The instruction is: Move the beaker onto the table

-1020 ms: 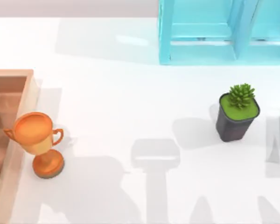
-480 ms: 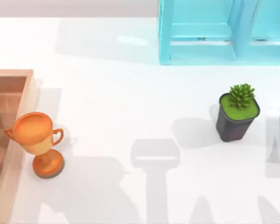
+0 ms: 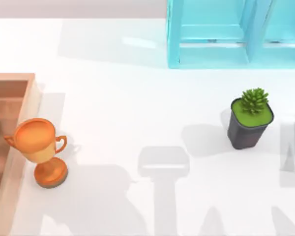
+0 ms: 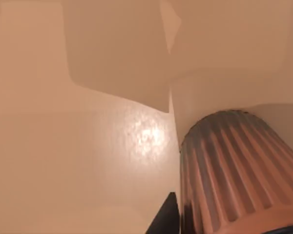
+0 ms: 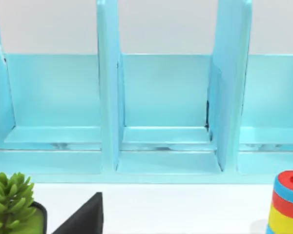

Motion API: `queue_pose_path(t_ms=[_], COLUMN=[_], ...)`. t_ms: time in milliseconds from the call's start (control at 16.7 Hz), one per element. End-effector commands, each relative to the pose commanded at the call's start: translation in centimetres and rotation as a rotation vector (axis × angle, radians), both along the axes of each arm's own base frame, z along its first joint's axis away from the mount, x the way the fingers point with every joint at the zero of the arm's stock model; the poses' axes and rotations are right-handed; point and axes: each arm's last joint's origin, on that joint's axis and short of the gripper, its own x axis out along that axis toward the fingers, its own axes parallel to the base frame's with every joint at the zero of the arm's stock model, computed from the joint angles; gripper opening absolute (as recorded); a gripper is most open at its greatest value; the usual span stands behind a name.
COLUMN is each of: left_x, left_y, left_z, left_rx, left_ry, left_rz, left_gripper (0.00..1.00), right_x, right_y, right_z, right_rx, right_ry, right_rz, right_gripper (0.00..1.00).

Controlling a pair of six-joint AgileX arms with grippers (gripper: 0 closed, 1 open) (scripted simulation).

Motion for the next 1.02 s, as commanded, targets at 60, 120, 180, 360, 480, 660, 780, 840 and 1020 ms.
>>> queue_pose_path(t_ms=[60, 120, 180, 360, 480, 660, 780, 840, 1020], left_x=[0.0, 0.0, 0.0, 0.0, 0.0, 0.1, 0.2, 0.1, -0.8], left_y=[0.0, 0.0, 0.0, 0.0, 0.0, 0.1, -0.7, -1.5, -4.5], left_z=[0.0, 0.0, 0.0, 0.0, 0.1, 1.9, 5.2, 7.0, 10.7], left_rx=[0.000, 0.000, 0.000, 0.000, 0.001, 0.010, 0.016, 0.014, -0.011], left_ry=[0.000, 0.000, 0.000, 0.000, -0.003, -0.043, -0.104, -0.127, -0.126], left_rz=[0.000, 0.000, 0.000, 0.000, -0.002, 0.011, 0.007, 0.001, -0.023], left_gripper=[0.00, 0.00, 0.00, 0.00, 0.00, 0.00, 0.00, 0.00, 0.00], right_x=[0.0, 0.0, 0.0, 0.0, 0.0, 0.0, 0.0, 0.0, 0.0], right_y=[0.0, 0.0, 0.0, 0.0, 0.0, 0.0, 0.0, 0.0, 0.0], right_z=[0.0, 0.0, 0.0, 0.0, 0.0, 0.0, 0.0, 0.0, 0.0], right_rx=[0.000, 0.000, 0.000, 0.000, 0.000, 0.000, 0.000, 0.000, 0.000], right_ry=[0.000, 0.000, 0.000, 0.000, 0.000, 0.000, 0.000, 0.000, 0.000], right_rz=[0.000, 0.000, 0.000, 0.000, 0.000, 0.000, 0.000, 0.000, 0.000], right_gripper=[1.00, 1.00, 1.00, 1.00, 1.00, 1.00, 1.00, 1.00, 1.00])
